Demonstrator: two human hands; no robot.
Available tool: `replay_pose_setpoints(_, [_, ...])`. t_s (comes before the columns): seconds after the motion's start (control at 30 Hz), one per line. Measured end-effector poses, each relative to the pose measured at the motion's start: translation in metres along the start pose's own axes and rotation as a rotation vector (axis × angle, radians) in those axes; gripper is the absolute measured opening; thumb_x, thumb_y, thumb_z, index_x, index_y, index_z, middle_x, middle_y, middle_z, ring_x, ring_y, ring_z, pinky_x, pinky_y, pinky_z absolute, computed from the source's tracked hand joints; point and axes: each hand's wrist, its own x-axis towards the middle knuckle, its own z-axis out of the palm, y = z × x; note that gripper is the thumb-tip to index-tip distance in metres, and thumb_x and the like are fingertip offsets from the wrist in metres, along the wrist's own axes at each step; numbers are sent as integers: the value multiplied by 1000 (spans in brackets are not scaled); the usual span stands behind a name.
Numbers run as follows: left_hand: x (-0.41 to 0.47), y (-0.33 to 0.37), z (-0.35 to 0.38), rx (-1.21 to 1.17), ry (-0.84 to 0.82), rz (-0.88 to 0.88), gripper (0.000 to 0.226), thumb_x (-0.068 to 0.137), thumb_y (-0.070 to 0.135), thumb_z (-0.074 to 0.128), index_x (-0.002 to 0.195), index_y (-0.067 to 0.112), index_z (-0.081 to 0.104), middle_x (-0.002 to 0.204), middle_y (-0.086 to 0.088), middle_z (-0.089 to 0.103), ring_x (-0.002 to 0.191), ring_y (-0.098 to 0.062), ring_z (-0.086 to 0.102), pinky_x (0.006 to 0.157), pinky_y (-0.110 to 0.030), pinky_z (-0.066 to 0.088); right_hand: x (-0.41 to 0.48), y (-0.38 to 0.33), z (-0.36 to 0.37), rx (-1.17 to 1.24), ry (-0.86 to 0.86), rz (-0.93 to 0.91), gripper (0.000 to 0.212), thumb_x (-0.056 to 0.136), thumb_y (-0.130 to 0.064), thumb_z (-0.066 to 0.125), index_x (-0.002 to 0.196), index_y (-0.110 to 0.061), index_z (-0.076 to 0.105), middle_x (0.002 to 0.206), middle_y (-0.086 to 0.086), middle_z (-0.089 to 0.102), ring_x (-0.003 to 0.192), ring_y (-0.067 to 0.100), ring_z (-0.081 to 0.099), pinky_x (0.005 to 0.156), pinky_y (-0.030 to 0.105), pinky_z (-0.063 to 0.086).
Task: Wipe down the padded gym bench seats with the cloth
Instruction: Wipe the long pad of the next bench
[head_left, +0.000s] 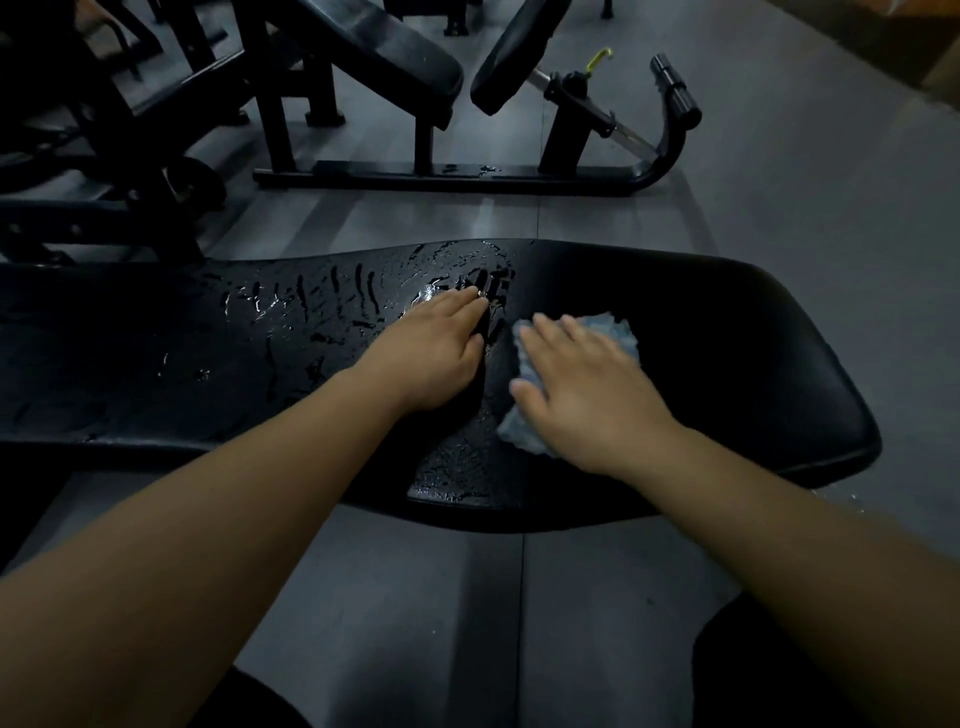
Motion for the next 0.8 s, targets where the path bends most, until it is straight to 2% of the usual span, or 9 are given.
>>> replay_pose_setpoints(0.1, [-6,-8,-3,47,-10,31,60,102,41,29,156,14,28,164,-4,23,151,-20,20,123,-34,15,-14,-34,5,34,15,-116,79,93,-59,11,159,-18,17,167,4,13,154,24,9,123,41,7])
replay_pose_setpoints(0.2, [-20,-19,0,74,42,2,69,93,46,22,153,15,34,162,-4,29,149,-21,25,122,-41,20,-44,-18,4,60,-43,-272,81,89,-63,8,160,-24,18,167,-3,12,154,18,8,124,36,5])
replay_pose_setpoints(0.3, [-26,-22,3,35,91,-75,68,92,42,22,153,15,35,162,-5,29,150,-22,23,123,-41,17,-5,8,-1,33,-41,-104,81,89,-64,6,160,-26,13,168,-4,9,154,17,7,125,38,7])
replay_pose_setpoints(0.4, [-23,-21,2,17,89,-83,71,89,40,21,153,14,33,162,-6,28,150,-23,22,123,-40,16,32,-22,3,-4,1,3,72,99,-57,17,160,-22,12,168,2,9,154,23,7,125,43,8])
replay_pose_setpoints(0.5, [-23,-26,-3,-16,60,-61,62,96,37,25,154,14,33,163,-4,27,150,-21,22,122,-31,13,-7,-50,5,30,-13,-229,81,91,-61,8,160,-20,17,168,1,11,154,22,7,124,40,6])
replay_pose_setpoints(0.57, [-22,-34,-6,14,49,-26,54,103,31,34,155,17,31,163,-1,25,150,-18,21,119,-25,12,-30,-37,1,46,-53,-305,83,88,-65,5,160,-24,17,167,-4,10,154,17,7,124,35,3])
replay_pose_setpoints(0.63, [-23,-38,-6,38,55,-3,53,104,30,36,156,19,30,164,1,24,150,-17,21,120,-26,13,-12,-13,-1,33,-57,-216,84,88,-68,4,160,-27,14,168,-5,9,154,15,7,123,33,2])
replay_pose_setpoints(0.73, [-23,-40,-1,22,64,1,54,104,34,32,156,18,29,164,0,24,151,-18,19,123,-31,12,42,-11,1,6,1,5,72,100,-62,16,160,-25,11,168,-1,8,154,20,7,125,42,8])
replay_pose_setpoints(0.8, [-25,-41,1,22,59,-13,60,100,41,24,156,19,30,164,-1,24,151,-19,18,124,-36,13,46,-35,6,4,3,3,70,102,-59,19,161,-22,11,168,1,6,154,22,5,125,44,7])
